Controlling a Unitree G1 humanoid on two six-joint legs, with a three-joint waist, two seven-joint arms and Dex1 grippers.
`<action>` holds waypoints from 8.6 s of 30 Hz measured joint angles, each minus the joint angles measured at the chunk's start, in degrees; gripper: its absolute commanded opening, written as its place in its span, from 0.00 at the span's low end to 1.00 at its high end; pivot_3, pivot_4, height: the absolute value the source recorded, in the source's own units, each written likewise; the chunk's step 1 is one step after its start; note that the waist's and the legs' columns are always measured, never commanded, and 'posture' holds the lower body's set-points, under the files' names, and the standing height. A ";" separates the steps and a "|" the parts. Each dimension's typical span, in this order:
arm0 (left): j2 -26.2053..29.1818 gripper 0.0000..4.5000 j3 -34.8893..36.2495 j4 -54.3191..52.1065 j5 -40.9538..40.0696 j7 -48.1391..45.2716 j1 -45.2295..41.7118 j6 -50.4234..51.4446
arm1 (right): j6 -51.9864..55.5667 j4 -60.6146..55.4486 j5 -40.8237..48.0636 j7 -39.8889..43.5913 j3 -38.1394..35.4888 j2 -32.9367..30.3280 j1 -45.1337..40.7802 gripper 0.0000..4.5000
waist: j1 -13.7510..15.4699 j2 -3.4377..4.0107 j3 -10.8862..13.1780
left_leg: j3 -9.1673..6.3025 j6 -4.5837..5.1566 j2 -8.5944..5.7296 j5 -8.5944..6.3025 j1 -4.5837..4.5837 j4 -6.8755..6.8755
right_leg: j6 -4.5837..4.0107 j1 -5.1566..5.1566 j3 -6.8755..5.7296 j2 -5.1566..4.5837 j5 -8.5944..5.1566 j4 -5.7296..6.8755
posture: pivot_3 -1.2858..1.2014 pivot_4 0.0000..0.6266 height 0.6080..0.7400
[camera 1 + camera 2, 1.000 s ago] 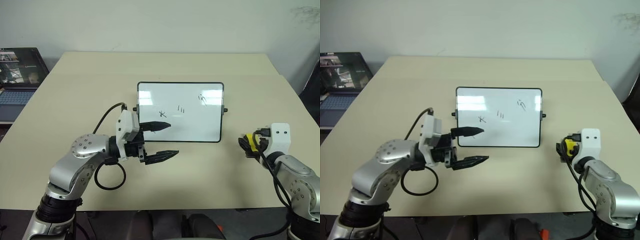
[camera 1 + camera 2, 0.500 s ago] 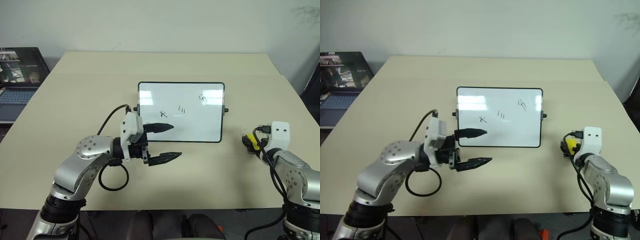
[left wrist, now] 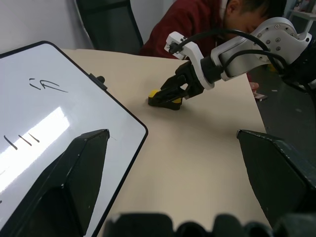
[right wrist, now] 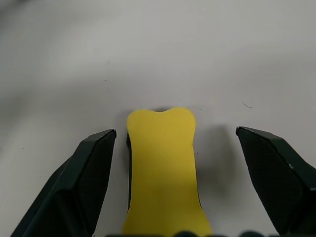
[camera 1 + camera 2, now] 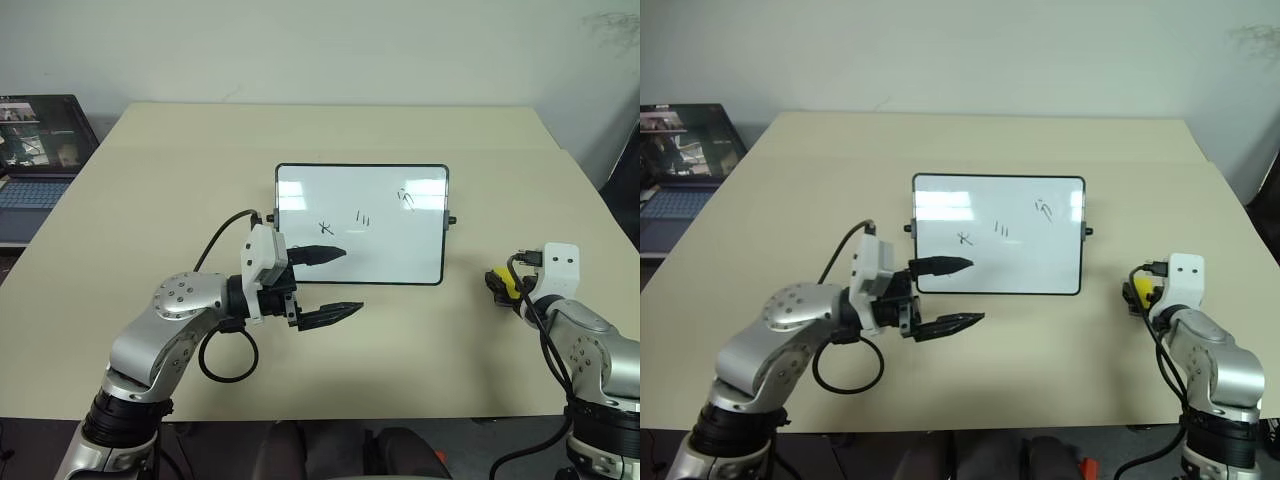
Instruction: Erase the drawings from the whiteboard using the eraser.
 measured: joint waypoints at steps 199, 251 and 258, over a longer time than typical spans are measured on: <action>-7.81 1.00 18.45 -2.26 7.59 25.98 15.87 -7.40 | -41.16 -4.49 -16.44 13.02 30.61 9.04 -5.75 0.27 | -0.01 -0.28 0.31 | -0.11 -0.04 0.02 0.00 -0.05 0.10 | 0.16 0.02 -0.04 -0.24 0.19 -0.03 | 0.52 0.24 1.00; -2.71 1.00 16.03 -6.22 2.34 18.17 14.79 -2.25 | -38.91 11.66 -24.44 15.76 29.74 8.54 -24.92 0.27 | -0.01 -0.40 0.50 | -0.09 -0.04 0.07 0.00 -0.02 0.07 | 0.15 0.00 -0.04 -0.25 0.19 -0.06 | 0.52 0.24 1.00; -2.78 1.00 15.85 -6.13 2.36 18.07 14.62 -2.25 | -47.48 25.84 -26.85 12.00 29.51 8.08 -25.91 0.27 | -0.09 -0.40 0.53 | -0.03 -0.03 0.04 0.00 -0.01 0.09 | 0.14 0.00 0.01 -0.26 0.19 -0.04 | 0.52 0.24 1.00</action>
